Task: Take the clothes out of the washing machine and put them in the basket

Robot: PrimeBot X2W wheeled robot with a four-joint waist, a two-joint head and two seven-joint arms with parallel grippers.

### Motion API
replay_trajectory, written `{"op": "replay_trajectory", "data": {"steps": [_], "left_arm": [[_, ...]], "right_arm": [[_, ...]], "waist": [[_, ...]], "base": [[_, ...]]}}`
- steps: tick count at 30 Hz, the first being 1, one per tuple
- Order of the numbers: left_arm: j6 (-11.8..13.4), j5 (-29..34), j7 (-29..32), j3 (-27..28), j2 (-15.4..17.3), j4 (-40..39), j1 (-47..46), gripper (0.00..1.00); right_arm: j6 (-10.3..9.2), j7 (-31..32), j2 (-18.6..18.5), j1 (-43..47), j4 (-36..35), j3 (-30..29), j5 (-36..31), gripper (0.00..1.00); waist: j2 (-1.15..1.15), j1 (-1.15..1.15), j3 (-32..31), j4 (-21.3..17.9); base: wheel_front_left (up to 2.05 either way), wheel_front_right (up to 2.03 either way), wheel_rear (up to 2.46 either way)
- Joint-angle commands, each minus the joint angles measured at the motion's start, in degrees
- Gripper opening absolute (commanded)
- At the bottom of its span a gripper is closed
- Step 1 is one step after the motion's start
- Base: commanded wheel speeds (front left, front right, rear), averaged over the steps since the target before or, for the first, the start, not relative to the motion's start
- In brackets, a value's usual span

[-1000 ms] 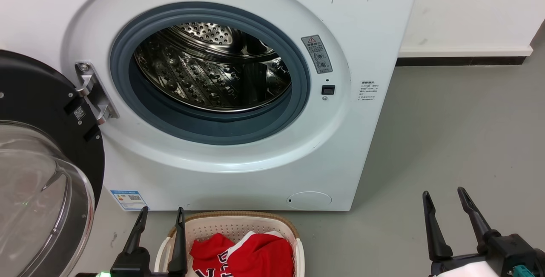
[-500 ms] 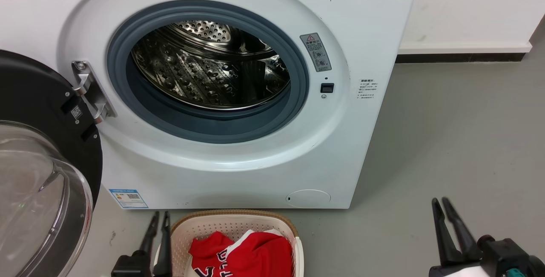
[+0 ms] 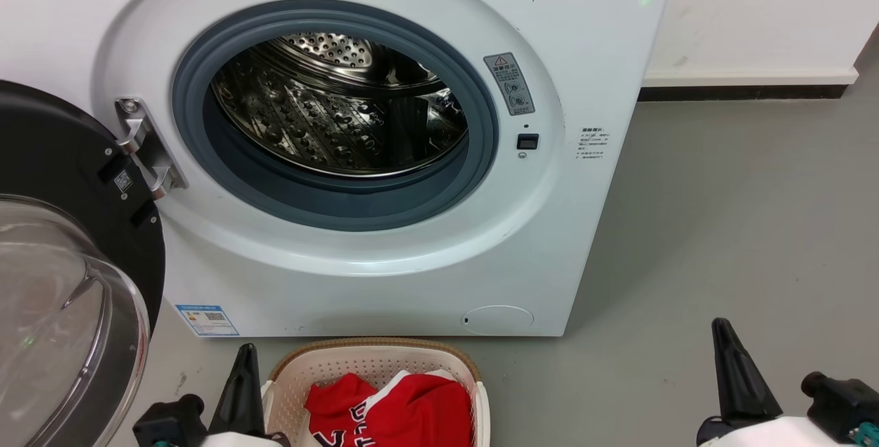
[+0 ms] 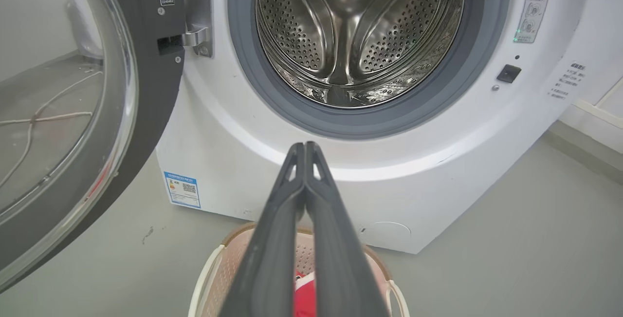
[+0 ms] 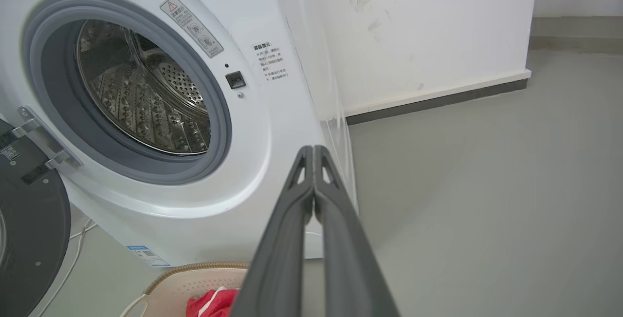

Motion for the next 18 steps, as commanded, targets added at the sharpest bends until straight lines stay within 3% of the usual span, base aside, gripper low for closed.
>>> {"op": "replay_trajectory", "data": {"steps": [1, 18], "left_arm": [[-0.31, -2.32, 0.43, 0.5, 0.15, -0.5, -1.7, 0.0], [-2.04, -19.37, 4.42, 2.12, -0.07, 1.39, -4.51, 0.0]], "right_arm": [[0.0, 0.26, -0.49, -1.81, -0.48, 0.03, 2.5, 0.0], [-0.01, 3.61, -1.14, -4.37, 1.39, -0.2, 20.08, 0.0]], "waist": [[0.0, 0.0, 0.0, 0.01], [0.0, 0.0, 0.04, 0.15]], "base": [[0.0, 0.0, 0.0], [0.0, 0.0, 0.0]]}}
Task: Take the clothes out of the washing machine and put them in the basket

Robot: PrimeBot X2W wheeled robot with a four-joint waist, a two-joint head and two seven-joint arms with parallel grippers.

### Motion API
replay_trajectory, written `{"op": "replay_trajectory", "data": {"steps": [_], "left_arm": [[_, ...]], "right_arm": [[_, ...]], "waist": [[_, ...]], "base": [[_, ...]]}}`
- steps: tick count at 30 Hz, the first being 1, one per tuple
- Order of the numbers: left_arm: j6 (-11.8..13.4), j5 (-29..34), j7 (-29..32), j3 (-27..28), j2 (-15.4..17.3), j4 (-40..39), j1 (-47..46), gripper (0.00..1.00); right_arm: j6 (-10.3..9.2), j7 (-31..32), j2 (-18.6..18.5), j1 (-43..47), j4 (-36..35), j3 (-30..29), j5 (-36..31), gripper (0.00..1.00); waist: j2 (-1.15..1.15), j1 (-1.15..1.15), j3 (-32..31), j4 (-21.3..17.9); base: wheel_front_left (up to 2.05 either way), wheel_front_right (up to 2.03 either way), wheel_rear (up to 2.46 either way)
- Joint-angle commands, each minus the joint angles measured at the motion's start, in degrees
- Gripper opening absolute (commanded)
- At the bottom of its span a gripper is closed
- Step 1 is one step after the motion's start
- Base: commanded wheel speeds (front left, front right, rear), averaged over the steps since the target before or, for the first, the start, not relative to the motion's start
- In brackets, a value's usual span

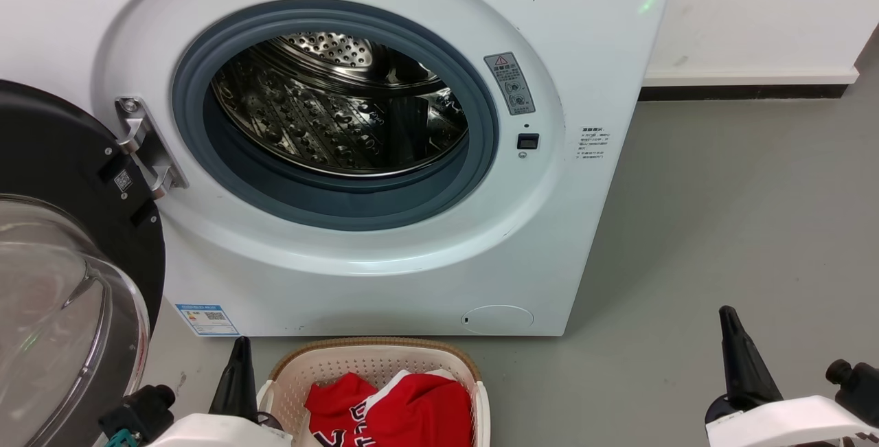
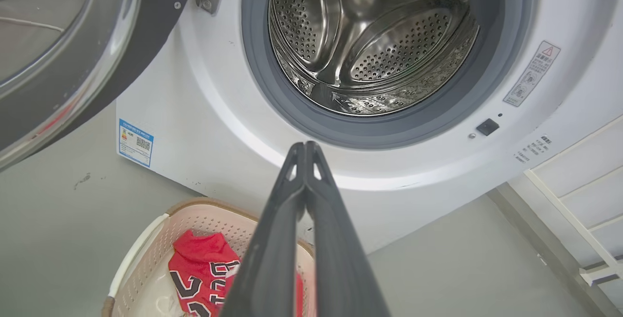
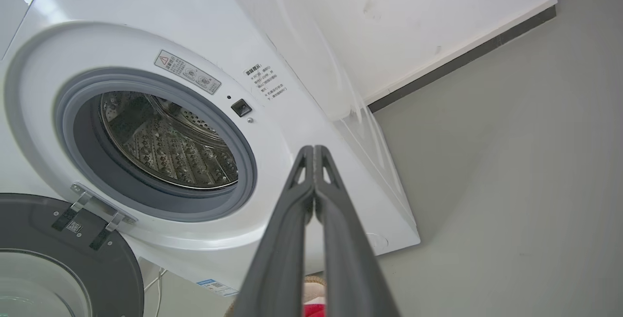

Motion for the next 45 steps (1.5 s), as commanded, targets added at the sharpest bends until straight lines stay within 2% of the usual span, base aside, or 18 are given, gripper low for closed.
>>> {"op": "replay_trajectory", "data": {"steps": [1, 21, 45], "left_arm": [[-0.49, -2.1, 0.38, 0.48, 0.14, -0.35, -1.78, 0.0], [-2.17, -19.13, 4.44, 2.13, -0.08, 1.62, -4.48, 0.0], [-3.7, -34.26, 8.05, 3.56, -0.31, 3.35, -7.05, 0.0]], "right_arm": [[-0.01, 0.29, -0.56, -1.59, -0.26, -0.11, 2.26, 0.0], [-0.01, 4.01, -0.86, -4.18, 1.61, -0.79, 19.46, 0.0], [-0.02, 7.62, -0.86, -6.46, 3.35, -1.7, 34.43, 0.0]], "waist": [[0.0, 0.0, 0.0, 0.01], [0.0, 0.0, 0.05, 0.18], [0.0, 0.0, 0.11, 0.36]], "base": [[0.0, 0.0, 0.0], [0.0, 0.0, 0.0], [0.0, 0.0, 0.0]]}}
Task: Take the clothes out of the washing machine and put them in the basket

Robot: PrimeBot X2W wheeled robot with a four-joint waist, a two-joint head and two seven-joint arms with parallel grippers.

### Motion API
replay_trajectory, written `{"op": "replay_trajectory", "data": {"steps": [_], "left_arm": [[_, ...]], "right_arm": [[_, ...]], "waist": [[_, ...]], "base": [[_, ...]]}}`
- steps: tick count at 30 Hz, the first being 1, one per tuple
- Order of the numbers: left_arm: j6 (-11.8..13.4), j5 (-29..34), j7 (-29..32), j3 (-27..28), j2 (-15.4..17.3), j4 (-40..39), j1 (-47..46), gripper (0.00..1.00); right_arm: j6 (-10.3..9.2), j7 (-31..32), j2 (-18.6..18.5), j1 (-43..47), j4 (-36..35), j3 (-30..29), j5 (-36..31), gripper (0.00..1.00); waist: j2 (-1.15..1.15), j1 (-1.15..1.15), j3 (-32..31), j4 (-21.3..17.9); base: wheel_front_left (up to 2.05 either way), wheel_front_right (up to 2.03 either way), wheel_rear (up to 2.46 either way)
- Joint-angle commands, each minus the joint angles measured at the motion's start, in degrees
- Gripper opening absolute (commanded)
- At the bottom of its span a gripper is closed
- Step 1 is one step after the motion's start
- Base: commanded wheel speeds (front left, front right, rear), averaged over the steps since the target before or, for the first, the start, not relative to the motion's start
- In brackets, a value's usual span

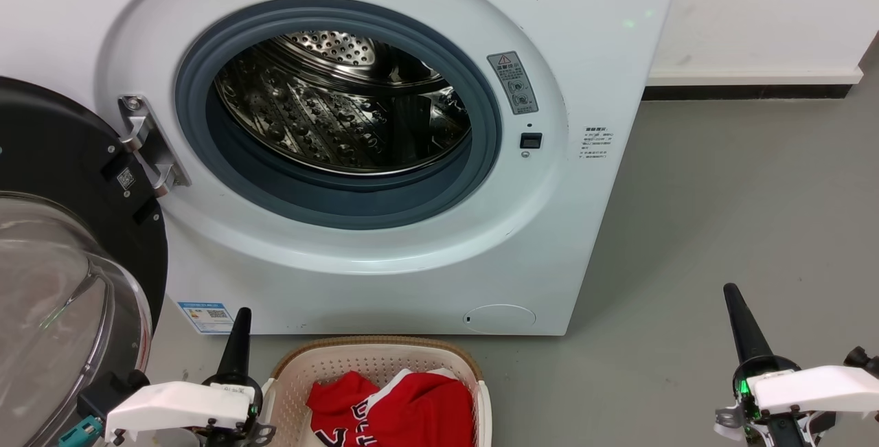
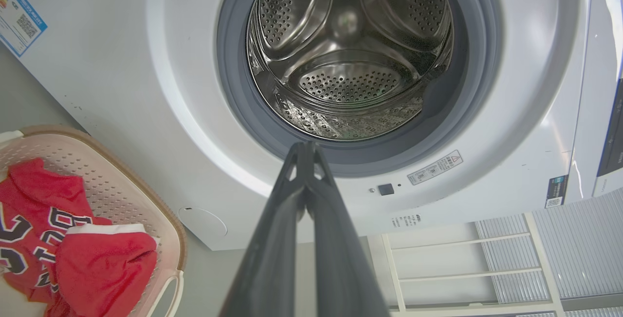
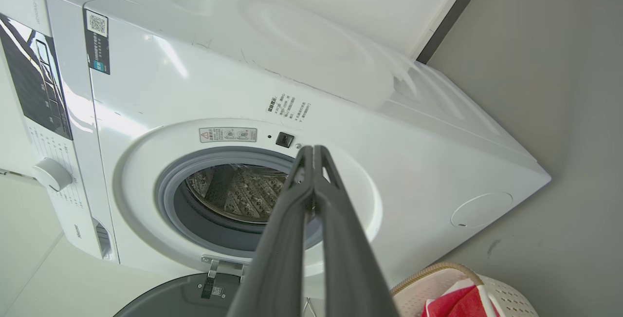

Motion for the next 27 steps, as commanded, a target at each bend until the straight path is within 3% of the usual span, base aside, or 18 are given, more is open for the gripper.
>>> {"op": "replay_trajectory", "data": {"steps": [1, 27], "left_arm": [[-0.31, -1.18, 0.25, 0.33, 0.0, -0.12, -1.38, 0.0], [-1.66, -14.92, 3.52, 1.59, -0.21, 1.52, -3.57, 0.0]], "right_arm": [[-0.01, 0.17, -0.34, -1.48, -0.09, -0.12, 1.31, 0.0], [-0.02, 3.73, -0.08, -3.49, 1.51, -1.26, 14.67, 0.0]], "waist": [[0.0, 0.0, 0.0, 0.01], [0.0, 0.0, 0.06, 0.22]], "base": [[0.0, 0.0, 0.0], [0.0, 0.0, 0.0]]}}
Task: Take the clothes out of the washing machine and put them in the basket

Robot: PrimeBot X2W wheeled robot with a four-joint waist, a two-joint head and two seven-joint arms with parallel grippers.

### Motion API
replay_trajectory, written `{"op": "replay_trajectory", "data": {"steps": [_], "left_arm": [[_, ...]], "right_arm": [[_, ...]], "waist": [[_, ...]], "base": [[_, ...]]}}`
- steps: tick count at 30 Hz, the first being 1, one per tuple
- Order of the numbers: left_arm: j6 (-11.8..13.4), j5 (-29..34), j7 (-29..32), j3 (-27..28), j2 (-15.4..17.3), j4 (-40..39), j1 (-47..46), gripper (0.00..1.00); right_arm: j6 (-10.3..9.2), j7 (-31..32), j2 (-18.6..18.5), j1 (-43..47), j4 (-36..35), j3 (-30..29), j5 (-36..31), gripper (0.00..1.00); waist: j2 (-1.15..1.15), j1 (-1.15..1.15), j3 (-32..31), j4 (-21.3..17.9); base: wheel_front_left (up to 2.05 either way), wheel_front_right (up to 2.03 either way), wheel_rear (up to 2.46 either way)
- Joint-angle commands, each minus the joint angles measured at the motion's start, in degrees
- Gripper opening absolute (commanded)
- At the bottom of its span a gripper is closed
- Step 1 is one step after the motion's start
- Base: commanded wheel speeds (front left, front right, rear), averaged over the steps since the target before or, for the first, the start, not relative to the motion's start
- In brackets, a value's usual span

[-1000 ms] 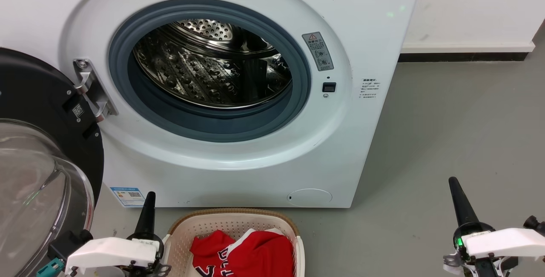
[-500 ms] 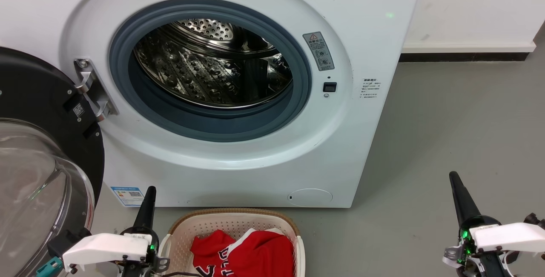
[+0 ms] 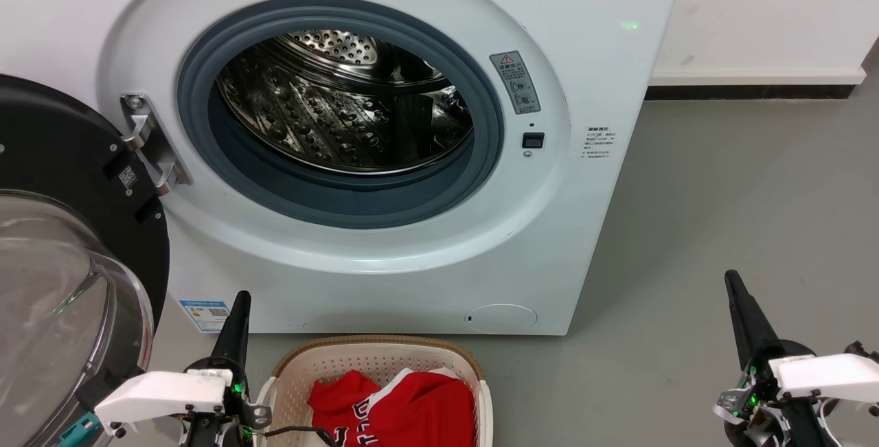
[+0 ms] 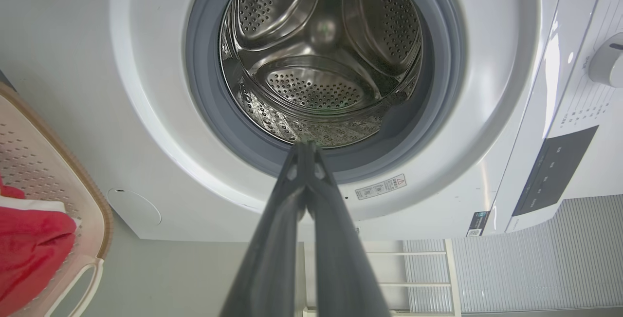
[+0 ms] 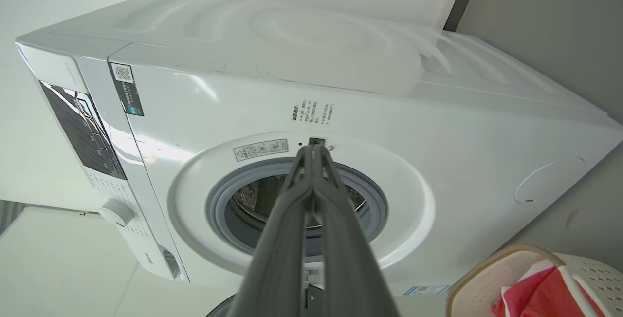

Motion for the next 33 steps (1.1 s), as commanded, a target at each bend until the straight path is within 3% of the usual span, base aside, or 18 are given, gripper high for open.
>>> {"op": "replay_trajectory", "data": {"steps": [1, 21, 33], "left_arm": [[-0.22, -1.09, 0.38, 0.19, -0.06, 0.06, -1.16, 0.0], [-1.13, -9.87, 2.43, 1.06, -0.22, 1.12, -2.34, 0.0], [-1.13, -9.6, 2.36, 1.0, -0.21, 1.06, -2.28, 0.0]], "right_arm": [[-0.01, 0.32, -0.1, -1.13, 0.06, -0.19, 1.24, 0.0], [-0.02, 2.61, 0.21, -2.31, 1.17, -0.99, 9.62, 0.0], [-0.02, 2.86, 0.4, -2.32, 1.11, -1.25, 9.03, 0.0]], "waist": [[0.0, 0.0, 0.0, 0.01], [0.0, 0.0, 0.05, 0.17], [0.0, 0.0, 0.05, 0.17]], "base": [[0.0, 0.0, 0.0], [0.0, 0.0, 0.0], [0.0, 0.0, 0.0]]}}
